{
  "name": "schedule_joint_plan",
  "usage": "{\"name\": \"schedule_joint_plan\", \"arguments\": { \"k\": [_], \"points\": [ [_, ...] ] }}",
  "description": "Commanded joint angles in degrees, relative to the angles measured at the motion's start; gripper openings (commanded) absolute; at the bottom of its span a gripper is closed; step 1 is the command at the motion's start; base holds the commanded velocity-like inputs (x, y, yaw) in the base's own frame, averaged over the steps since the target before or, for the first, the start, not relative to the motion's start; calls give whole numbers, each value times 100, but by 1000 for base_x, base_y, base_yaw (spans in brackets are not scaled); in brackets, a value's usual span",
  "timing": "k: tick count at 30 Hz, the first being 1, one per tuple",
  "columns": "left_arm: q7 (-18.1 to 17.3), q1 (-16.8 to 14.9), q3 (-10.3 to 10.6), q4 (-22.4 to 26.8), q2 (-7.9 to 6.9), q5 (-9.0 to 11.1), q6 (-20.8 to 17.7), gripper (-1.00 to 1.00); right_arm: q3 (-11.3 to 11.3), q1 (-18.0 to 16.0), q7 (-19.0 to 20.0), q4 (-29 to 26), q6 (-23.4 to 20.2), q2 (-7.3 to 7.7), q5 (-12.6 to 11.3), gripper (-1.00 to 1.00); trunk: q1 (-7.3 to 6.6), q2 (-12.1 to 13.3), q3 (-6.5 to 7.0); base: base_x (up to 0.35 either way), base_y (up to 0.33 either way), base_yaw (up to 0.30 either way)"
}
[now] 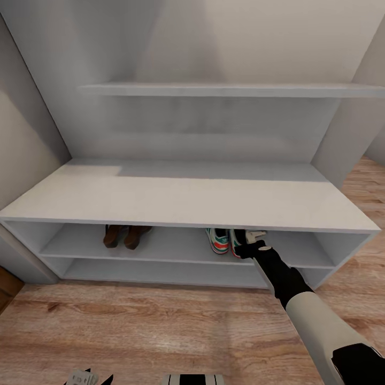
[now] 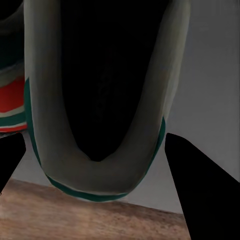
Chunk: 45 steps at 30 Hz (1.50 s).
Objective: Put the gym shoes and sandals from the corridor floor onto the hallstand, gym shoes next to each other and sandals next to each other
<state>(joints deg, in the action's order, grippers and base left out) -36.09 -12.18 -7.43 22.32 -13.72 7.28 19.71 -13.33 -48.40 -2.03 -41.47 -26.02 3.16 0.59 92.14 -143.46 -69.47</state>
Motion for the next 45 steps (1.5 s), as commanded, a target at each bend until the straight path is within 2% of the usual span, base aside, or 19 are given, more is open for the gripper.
{"name": "schedule_joint_plan", "arguments": {
  "k": [1, 30, 31, 45],
  "points": [
    [-52, -4, -20, -8, 1, 37, -11, 100, -30, -3, -17, -10, -35, 8, 3, -100, 0, -2, -5, 121, 101, 0],
    [-52, -3, -19, -8, -3, 37, -11, 100, -21, -3, -17, -10, -44, 9, 3, -100, 0, -2, -5, 39, 6, 0],
    [-54, -3, -19, -8, -6, 37, -11, 100, -21, -3, -17, -13, -44, 9, 3, 100, 0, -2, -5, 0, 0, 0],
    [-71, -3, -20, -6, -8, 37, -8, 100, -37, -3, -17, -19, -44, 9, 3, 100, 0, -2, -5, -34, 0, 0]
  ]
}}
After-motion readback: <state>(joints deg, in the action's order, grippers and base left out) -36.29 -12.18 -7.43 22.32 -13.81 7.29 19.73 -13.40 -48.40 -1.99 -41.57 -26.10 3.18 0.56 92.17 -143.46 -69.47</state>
